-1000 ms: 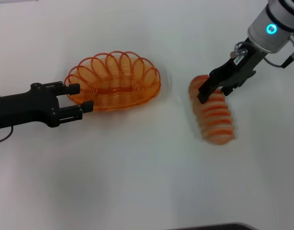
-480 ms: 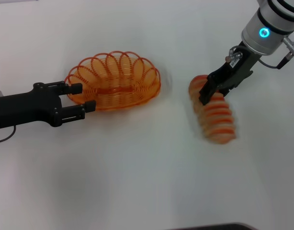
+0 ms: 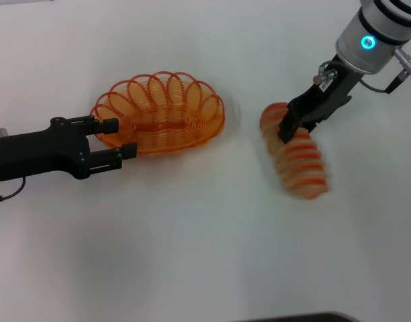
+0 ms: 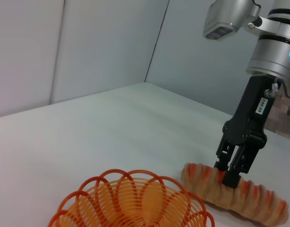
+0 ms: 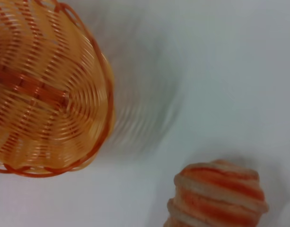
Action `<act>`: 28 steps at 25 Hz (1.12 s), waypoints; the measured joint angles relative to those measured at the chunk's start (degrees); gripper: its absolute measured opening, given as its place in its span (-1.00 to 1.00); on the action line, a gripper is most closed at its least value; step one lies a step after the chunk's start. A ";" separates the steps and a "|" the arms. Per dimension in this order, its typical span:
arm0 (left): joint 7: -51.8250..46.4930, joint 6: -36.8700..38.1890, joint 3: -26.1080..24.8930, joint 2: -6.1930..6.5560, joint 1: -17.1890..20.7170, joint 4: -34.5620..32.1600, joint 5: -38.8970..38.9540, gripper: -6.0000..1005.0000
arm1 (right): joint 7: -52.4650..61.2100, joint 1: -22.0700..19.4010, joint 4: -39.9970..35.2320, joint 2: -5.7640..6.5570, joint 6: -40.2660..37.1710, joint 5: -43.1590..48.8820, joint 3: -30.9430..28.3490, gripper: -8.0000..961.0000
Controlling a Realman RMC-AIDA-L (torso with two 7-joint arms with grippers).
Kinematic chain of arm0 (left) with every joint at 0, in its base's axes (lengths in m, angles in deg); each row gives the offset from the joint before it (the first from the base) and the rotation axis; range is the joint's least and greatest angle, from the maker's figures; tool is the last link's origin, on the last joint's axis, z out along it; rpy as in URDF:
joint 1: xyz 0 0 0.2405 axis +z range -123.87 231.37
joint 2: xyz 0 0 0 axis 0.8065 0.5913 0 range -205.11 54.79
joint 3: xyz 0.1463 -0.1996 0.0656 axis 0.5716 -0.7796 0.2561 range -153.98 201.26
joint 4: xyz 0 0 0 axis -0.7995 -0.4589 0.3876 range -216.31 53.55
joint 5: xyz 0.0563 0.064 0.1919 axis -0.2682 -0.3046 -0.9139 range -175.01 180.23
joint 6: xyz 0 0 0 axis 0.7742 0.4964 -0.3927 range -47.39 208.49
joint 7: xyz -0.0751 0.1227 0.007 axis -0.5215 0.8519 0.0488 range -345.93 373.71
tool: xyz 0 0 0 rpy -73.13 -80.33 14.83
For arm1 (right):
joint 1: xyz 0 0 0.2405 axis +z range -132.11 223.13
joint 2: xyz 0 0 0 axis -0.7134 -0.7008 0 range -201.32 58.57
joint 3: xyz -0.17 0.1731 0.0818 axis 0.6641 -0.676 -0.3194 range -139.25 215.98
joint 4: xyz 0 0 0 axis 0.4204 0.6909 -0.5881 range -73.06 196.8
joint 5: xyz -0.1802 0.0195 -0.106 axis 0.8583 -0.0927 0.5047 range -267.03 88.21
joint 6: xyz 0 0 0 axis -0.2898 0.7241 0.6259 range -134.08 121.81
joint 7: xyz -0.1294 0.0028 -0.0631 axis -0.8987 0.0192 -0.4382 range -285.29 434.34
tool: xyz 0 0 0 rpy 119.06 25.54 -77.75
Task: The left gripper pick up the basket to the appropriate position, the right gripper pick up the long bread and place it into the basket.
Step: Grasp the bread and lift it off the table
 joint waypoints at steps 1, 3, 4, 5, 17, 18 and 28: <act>0.00 0.00 0.01 0.00 0.00 0.01 0.00 0.30 | -0.03 0.00 -0.03 0.00 0.00 -0.04 -0.02 0.14; 0.00 0.00 0.01 0.00 0.00 0.03 0.00 0.30 | -0.12 0.00 -0.06 0.02 -0.04 -0.09 -0.03 0.10; 0.00 0.00 0.02 0.00 0.00 0.04 0.00 0.30 | -0.14 0.00 -0.08 0.03 -0.07 -0.10 -0.04 0.08; 0.00 0.00 0.05 0.00 0.00 0.06 0.00 0.30 | -0.16 0.00 -0.08 0.05 -0.09 -0.10 -0.05 0.06; -0.03 0.00 0.11 0.00 0.02 0.12 0.00 0.30 | -0.28 -0.01 -0.48 0.11 -0.44 -0.10 -0.01 -0.12; -0.05 0.00 0.10 0.00 0.00 0.12 0.00 0.30 | -0.28 -0.02 -0.63 0.11 -0.45 -0.10 -0.04 -0.13; -0.30 -0.70 0.83 0.00 -0.06 0.12 0.00 0.30 | -4.75 -2.65 -7.39 0.75 -0.97 -0.25 -1.79 -0.31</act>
